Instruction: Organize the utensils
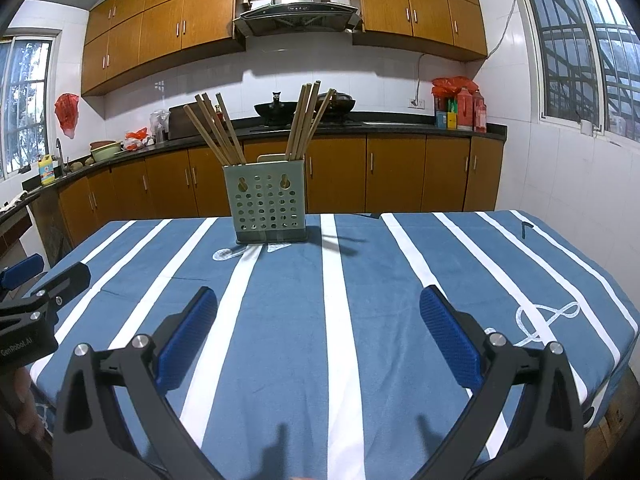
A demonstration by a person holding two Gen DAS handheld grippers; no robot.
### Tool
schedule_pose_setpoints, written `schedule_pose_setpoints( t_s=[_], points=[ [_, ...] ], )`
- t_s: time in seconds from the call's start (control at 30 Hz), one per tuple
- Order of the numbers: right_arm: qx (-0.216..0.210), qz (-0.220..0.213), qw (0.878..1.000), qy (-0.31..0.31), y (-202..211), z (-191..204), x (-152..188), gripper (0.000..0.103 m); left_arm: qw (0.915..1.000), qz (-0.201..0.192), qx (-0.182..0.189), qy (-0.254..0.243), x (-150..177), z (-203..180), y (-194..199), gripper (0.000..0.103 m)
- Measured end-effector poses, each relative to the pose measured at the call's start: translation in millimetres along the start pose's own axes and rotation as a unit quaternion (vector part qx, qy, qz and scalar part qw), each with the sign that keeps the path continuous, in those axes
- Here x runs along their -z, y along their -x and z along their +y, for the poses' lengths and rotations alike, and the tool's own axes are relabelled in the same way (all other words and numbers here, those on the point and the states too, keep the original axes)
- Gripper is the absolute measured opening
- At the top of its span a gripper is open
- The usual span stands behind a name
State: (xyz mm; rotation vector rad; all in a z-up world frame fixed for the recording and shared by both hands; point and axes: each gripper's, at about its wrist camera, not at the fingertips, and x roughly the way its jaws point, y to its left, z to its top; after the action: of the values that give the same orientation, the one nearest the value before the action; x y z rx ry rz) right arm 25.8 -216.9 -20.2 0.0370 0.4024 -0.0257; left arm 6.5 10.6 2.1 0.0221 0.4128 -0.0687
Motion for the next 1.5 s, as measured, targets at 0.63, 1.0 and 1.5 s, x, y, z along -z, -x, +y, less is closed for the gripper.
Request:
schedule_pose_setpoints(
  t_s=[0.63,1.0,1.5],
  points=[
    [0.0,0.001,1.0,-0.001,-0.9,1.4,0.5,0.099,1.0,0.0,0.0,0.0,-0.5,0.2,0.2,0.101],
    [0.0,0.002,1.0,-0.002,-0.7,1.1,0.1,0.099,1.0,0.001,-0.001,0.001,0.4,0.1,-2.4,0.101],
    [0.0,0.002,1.0,-0.002,-0.6,0.6,-0.4,0.099,1.0,0.002,-0.001,0.001,1.5,0.3,-3.3,0.101]
  ],
)
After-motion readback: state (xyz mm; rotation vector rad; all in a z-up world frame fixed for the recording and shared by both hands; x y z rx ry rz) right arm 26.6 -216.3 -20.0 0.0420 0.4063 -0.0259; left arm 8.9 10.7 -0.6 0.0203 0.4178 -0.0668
